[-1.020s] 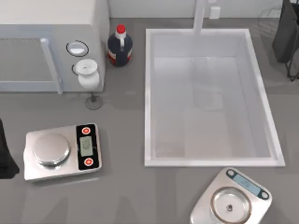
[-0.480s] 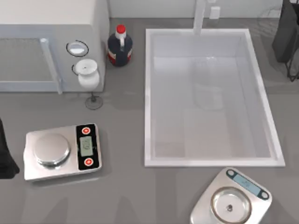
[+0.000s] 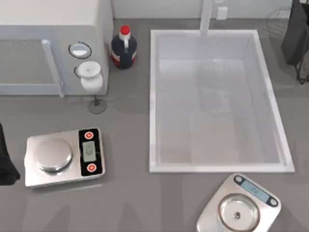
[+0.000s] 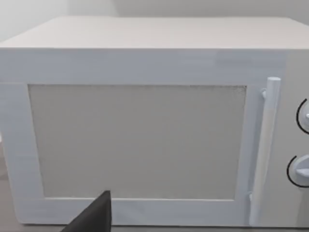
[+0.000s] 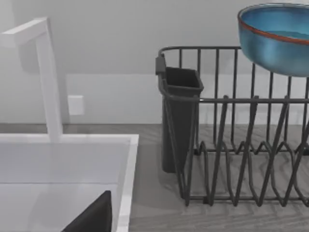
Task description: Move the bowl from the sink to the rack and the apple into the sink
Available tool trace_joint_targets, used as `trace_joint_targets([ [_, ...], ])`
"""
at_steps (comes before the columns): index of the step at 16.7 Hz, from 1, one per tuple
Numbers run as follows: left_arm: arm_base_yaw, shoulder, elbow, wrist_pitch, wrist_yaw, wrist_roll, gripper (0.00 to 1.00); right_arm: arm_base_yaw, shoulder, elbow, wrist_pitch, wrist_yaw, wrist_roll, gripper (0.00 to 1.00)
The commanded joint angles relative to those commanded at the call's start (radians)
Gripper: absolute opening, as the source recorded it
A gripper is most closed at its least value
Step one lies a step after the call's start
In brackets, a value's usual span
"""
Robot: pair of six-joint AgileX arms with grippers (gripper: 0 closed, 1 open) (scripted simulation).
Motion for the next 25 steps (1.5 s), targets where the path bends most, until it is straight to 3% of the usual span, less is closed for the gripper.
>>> trace_joint_targets([
  [15, 0.000, 0.000, 0.000, 0.000, 0.000, 0.000, 1.00, -0.009, 0.033, 0.032, -0.029, 0.000, -0.009, 1.00],
  [19, 0.000, 0.000, 0.000, 0.000, 0.000, 0.000, 1.00, -0.055, 0.225, 0.190, -0.175, 0.000, -0.052, 1.00],
  [25, 0.000, 0.000, 0.000, 0.000, 0.000, 0.000, 1.00, -0.163, 0.759, 0.562, -0.518, 0.000, -0.156, 1.00],
])
